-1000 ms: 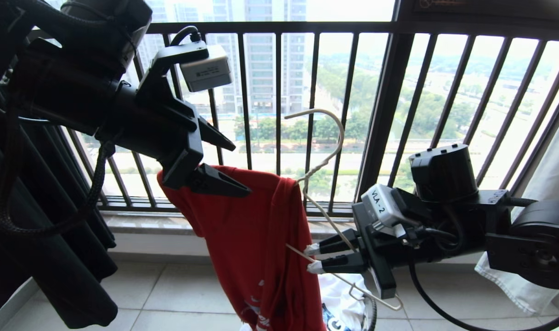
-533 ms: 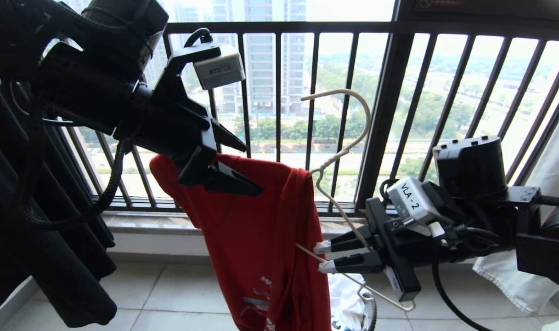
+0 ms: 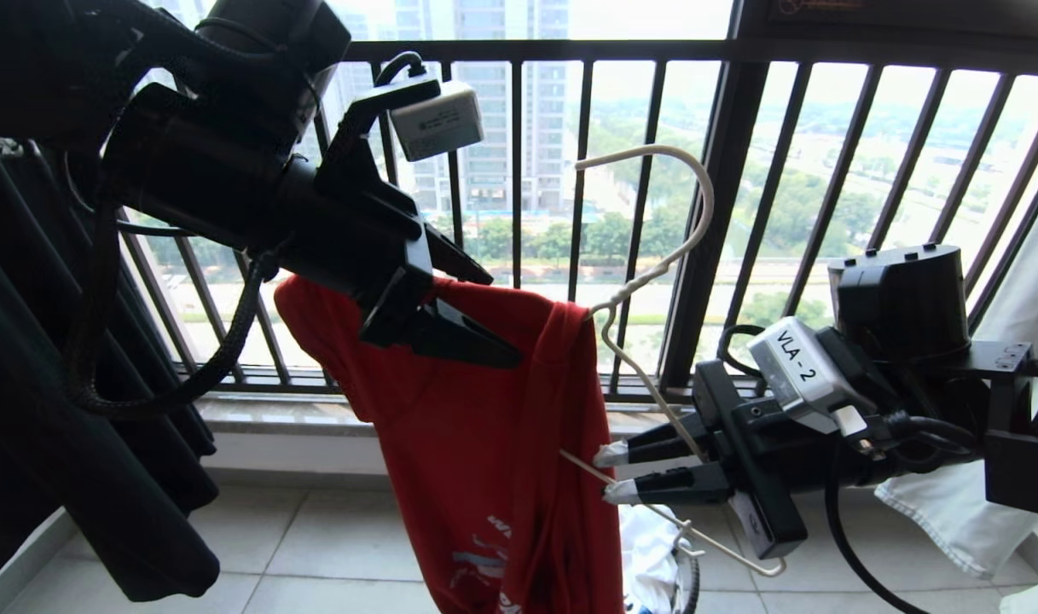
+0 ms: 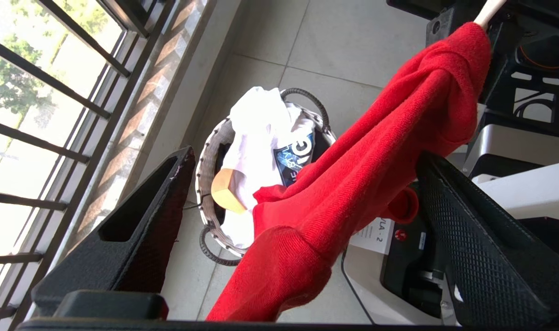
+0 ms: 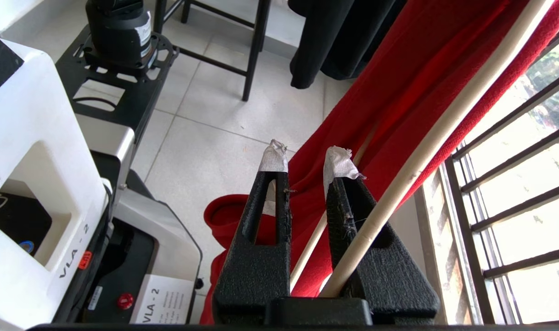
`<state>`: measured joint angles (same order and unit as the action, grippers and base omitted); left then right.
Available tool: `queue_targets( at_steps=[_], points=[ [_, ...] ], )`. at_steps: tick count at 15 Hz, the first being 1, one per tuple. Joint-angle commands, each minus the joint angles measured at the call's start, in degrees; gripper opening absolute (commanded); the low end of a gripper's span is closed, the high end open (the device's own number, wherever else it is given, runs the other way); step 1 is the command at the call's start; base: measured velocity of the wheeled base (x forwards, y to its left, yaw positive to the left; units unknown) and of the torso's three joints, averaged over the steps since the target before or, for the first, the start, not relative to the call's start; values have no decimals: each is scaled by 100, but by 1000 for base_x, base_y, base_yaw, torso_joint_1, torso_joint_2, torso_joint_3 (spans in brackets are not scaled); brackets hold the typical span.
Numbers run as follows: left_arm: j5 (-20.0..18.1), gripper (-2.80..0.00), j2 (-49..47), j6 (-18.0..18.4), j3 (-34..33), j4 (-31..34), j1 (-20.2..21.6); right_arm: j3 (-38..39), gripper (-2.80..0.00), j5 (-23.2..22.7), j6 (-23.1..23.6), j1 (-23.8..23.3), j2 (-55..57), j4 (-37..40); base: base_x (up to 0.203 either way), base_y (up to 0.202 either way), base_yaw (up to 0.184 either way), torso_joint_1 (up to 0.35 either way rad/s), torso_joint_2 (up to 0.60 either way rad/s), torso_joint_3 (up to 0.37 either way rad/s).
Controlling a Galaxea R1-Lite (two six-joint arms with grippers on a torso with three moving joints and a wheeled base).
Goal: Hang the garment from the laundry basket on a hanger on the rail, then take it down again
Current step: Hang the clothes on the clothes rack
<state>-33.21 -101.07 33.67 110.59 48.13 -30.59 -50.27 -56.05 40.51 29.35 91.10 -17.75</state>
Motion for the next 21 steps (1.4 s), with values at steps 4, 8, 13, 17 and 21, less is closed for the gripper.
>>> queue_targets(
  at_steps=[4, 8, 13, 17, 21],
  points=[
    [-45, 0, -66, 13, 33, 30, -153, -18, -280, -38, 18, 1, -5, -18, 0, 0, 0, 0, 0, 0],
    [-72, 0, -88, -256, 42, 12, -272, -44, -280, -72, 10, 1, -5, -18, 0, 0, 0, 0, 0, 0],
    [-72, -280, -81, -287, 24, 80, -281, -78, -280, -81, 2, -87, -13, -27, 0, 0, 0, 0, 0, 0],
    [-72, -280, -79, -282, 24, 74, -281, -105, -280, -81, -8, -96, -10, -27, 0, 0, 0, 0, 0, 0],
    [-80, -280, -62, -853, 59, 30, -281, -171, -280, -345, -320, -122, -13, -44, 0, 0, 0, 0, 0, 0]
  ],
)
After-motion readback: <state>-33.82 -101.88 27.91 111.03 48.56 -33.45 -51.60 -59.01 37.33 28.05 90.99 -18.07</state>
